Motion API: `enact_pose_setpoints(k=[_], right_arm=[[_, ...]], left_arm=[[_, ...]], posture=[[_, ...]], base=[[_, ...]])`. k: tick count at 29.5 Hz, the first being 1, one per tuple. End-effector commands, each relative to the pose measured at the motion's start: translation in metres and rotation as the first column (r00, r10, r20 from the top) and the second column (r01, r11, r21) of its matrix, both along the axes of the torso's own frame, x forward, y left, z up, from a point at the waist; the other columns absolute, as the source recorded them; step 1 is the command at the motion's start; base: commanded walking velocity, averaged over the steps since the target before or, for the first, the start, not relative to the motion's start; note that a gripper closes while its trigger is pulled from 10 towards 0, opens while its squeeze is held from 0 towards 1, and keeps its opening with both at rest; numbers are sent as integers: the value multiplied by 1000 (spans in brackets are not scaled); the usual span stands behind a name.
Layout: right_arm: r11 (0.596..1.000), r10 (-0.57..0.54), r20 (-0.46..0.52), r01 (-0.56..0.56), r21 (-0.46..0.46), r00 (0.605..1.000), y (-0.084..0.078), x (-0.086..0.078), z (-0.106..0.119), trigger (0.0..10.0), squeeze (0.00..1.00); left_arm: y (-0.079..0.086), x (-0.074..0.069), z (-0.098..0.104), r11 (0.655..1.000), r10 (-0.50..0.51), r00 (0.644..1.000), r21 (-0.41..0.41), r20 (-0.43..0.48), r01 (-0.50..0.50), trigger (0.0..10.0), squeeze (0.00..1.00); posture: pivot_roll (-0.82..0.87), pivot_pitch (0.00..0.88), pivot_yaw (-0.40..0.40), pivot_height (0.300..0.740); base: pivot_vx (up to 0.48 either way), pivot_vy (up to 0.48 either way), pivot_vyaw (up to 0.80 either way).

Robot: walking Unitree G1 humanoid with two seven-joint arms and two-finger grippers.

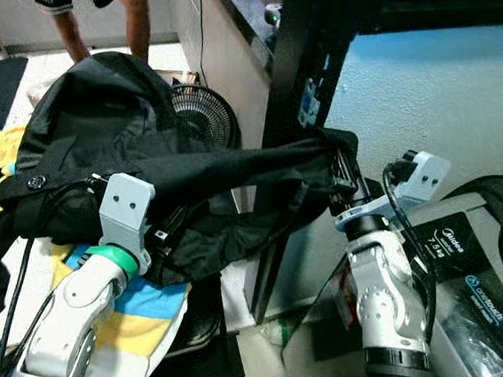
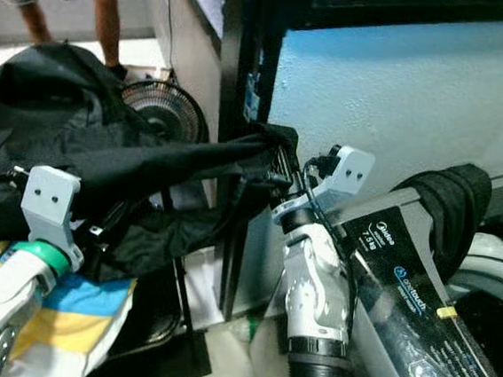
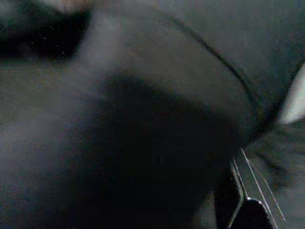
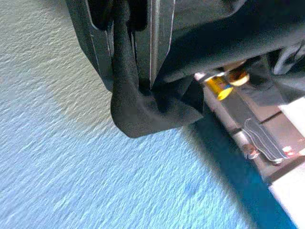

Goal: Clothes washing

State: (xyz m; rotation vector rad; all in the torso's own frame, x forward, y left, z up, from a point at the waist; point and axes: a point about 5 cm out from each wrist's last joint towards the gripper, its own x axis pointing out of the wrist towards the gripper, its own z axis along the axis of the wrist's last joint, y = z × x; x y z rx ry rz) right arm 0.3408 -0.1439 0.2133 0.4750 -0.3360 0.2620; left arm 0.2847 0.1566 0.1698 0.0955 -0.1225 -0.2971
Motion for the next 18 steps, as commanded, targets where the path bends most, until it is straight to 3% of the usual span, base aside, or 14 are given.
enact_pose_setpoints(k=[1,14,18], right_arm=[[999,-20,27,19,30,999,-4,1,9,10000,0],[999,-30,49,28,47,998,-14,7,18,10000,0],[991,-39,97,26,132,995,-19,8,38,10000,0]], left_arm=[[5,-3,-2,1000,11,1000,2,-8,-11,10000,0],[4,-5,-1,1000,-4,1000,-7,-5,4,10000,0],[4,-4,6,1000,-3,1000,-29,22,4,10000,0]], posture=[[125,30,77,740],[132,29,68,740],[127,28,71,740]], base=[[0,0,-800],[0,0,-800],[0,0,-800]])
